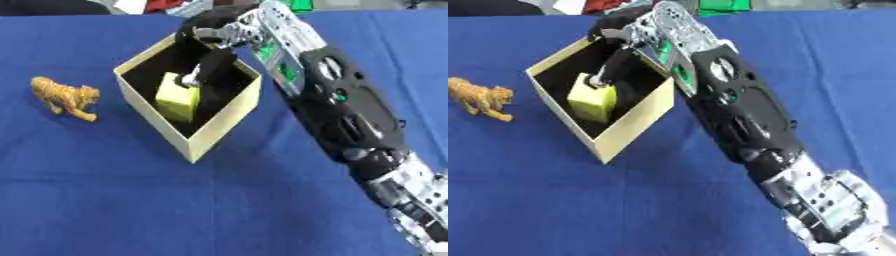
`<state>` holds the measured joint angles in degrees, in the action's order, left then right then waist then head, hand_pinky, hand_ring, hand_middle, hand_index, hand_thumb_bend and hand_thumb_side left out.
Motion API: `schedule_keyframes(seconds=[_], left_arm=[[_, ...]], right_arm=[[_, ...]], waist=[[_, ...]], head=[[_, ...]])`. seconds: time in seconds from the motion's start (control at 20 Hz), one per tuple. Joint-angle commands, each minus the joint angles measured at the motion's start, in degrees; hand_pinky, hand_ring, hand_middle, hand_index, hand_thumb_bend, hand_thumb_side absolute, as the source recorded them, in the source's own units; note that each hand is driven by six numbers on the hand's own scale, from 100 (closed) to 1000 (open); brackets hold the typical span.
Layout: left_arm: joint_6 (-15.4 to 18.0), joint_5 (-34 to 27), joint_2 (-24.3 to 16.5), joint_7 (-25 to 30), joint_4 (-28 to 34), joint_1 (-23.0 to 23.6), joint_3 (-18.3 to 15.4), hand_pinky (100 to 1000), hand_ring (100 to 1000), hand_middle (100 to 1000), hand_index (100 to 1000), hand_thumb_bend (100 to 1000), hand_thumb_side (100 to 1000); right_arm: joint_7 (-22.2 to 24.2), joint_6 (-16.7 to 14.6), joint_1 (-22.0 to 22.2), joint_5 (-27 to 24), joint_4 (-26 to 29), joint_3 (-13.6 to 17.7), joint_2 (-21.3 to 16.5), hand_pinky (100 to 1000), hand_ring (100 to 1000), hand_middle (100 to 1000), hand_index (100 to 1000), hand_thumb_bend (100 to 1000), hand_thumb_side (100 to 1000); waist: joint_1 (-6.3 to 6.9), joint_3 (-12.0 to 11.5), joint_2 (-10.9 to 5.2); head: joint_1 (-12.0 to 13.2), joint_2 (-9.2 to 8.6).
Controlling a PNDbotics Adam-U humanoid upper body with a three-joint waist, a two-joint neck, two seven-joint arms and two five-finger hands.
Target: Pick up objects on the table and place them in the box.
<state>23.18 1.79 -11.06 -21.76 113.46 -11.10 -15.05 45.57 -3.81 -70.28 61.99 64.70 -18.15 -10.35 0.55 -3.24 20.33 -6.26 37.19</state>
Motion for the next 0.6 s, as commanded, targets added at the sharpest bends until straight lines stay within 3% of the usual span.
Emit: schedule_keyframes(seconds=[0.05, 0.6], left_arm=[[0.12, -0.21, -0.58, 0.24, 1.13, -0.31, -0.07, 732, 711, 666, 757, 253, 918], [0.05, -0.2, -0.61, 0.18, 1.13, -0.23, -0.16, 732, 710, 662, 757, 252, 916]], right_arm=[[-0.11, -0.27, -1.07, 0.96, 1.56, 0.74, -0.36, 980, 1000, 1000, 1000, 345, 691], [-2.51, 1.68, -0.31, 1.87, 6.63, 3.19, -1.59, 965, 1000, 1000, 1000, 262, 634]], waist=[[0.22, -0.04, -1.08], [0.37, 0.29, -1.22]], head=[[-0.05, -0.6], [0.02, -1.02]])
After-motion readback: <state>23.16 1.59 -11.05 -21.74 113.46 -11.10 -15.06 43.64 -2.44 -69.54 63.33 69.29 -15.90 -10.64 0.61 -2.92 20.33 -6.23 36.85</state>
